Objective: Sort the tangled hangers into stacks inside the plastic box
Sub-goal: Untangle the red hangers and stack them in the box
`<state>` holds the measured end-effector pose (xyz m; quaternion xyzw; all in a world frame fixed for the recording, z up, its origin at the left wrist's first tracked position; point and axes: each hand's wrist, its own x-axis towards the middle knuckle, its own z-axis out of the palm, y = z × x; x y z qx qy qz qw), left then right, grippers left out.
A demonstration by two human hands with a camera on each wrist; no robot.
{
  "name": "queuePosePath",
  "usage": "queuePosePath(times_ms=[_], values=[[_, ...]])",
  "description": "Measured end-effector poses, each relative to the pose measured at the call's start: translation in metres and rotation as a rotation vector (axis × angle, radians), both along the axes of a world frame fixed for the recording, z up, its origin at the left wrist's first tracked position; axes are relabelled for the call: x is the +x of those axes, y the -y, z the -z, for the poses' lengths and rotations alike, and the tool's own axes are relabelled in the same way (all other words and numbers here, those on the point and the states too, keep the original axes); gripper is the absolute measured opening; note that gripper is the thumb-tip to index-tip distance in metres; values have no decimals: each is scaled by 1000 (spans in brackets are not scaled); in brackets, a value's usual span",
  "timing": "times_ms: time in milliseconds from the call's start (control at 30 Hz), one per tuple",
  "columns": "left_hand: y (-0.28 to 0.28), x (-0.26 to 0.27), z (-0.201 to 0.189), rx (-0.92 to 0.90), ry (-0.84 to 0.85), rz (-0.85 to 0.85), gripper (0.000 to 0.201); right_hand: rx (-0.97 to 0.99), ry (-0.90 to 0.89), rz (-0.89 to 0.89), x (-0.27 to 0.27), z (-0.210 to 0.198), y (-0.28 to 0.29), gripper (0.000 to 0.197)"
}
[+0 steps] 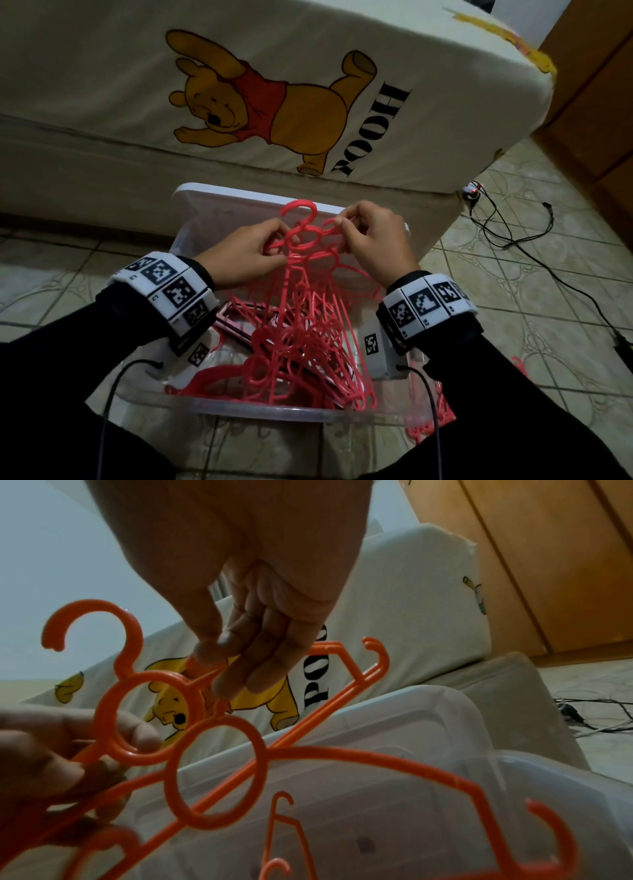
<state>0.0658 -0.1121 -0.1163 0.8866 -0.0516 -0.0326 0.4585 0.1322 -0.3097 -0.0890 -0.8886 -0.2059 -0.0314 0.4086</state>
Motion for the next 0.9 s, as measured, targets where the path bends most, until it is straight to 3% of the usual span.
queuePosePath(times_ms=[233, 533, 667, 767, 900], values=[[-2, 2, -6, -33, -9, -65, 14, 97, 87, -155, -9, -10, -2, 4], [5, 4, 2, 243, 138, 89, 16, 236, 126, -238, -19, -15, -13, 4], [0, 8, 3, 305, 210, 18, 16, 264, 92, -229, -19, -14, -13, 25], [-10, 17, -4, 234, 271, -146, 20, 178, 66, -206, -15, -8, -8, 14], [-20, 25, -16, 6, 253, -268, 18, -114, 26, -246, -11, 9, -5, 4]])
